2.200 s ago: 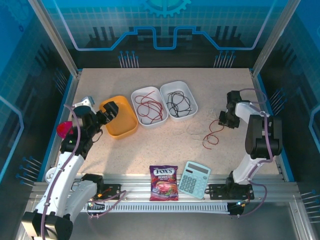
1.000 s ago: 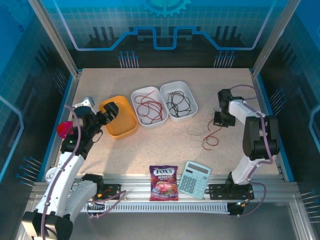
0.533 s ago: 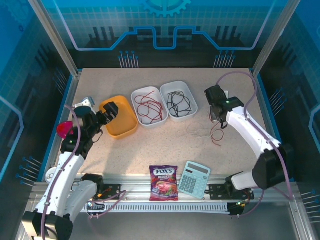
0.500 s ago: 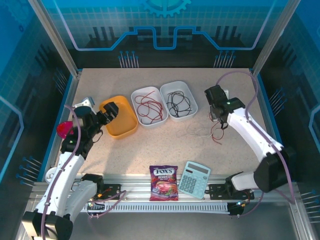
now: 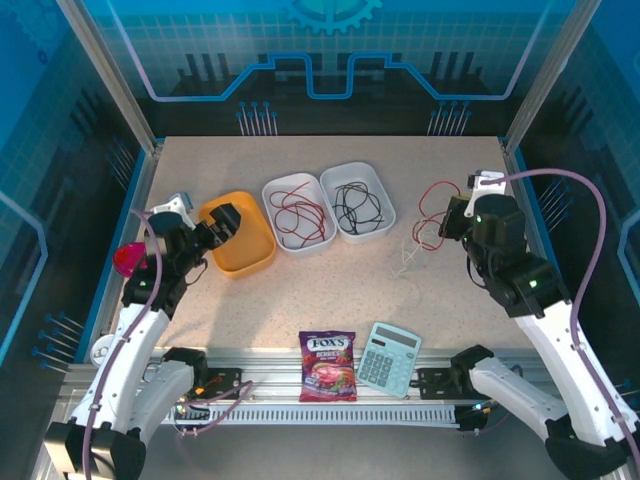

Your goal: Untangle the cables

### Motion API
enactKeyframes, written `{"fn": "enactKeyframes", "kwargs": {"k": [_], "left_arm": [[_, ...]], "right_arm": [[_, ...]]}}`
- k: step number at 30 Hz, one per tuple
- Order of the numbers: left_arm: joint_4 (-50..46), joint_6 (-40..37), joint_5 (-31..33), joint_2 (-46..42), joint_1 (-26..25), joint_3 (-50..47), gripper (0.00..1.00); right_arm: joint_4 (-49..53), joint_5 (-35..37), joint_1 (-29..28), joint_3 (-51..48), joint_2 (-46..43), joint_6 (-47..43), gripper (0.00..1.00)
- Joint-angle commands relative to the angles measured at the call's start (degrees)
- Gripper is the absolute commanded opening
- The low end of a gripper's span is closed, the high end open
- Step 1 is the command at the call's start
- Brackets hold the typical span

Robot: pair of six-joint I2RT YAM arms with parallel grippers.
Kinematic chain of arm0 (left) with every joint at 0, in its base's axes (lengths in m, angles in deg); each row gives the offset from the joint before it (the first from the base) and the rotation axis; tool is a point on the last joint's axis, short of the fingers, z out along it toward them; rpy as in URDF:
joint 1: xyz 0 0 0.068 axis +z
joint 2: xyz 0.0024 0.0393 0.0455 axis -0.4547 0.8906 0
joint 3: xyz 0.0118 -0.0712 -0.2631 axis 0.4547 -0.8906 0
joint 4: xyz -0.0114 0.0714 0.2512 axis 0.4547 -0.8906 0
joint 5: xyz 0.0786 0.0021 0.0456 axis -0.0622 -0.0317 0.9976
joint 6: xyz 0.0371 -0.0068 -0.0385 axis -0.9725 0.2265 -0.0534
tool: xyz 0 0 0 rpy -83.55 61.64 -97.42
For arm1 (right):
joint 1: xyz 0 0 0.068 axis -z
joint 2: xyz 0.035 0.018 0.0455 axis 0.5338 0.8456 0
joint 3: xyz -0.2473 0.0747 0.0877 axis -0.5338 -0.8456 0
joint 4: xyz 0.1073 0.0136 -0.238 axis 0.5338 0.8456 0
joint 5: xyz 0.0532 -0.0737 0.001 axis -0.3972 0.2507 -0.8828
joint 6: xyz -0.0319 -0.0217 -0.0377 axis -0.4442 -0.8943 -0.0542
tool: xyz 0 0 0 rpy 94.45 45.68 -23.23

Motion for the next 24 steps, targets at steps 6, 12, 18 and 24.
{"fn": "enactKeyframes", "kwargs": {"k": [6, 12, 18, 24], "left_arm": [[16.5, -9.0, -17.5, 1.7, -9.2, -2.0, 0.98], [20.9, -20.3, -8.0, 9.8, -30.0, -1.7, 0.94], [37.7, -22.0, -0.6, 26.8, -46.1, -2.3, 0.93], [47.7, -23.7, 1.6, 43.5, -55.1, 4.9, 0.88]], "right_arm": [[-8.2, -7.6, -1.0, -2.0, 4.0, 4.1, 0.00], [-7.6, -6.5, -1.7, -1.7, 5.2, 6.4, 0.00], [-5.4, -3.9, -3.0, -0.5, 6.0, 8.5, 0.00], [-4.5, -1.8, -4.0, 0.2, 6.3, 9.1, 0.00]]}}
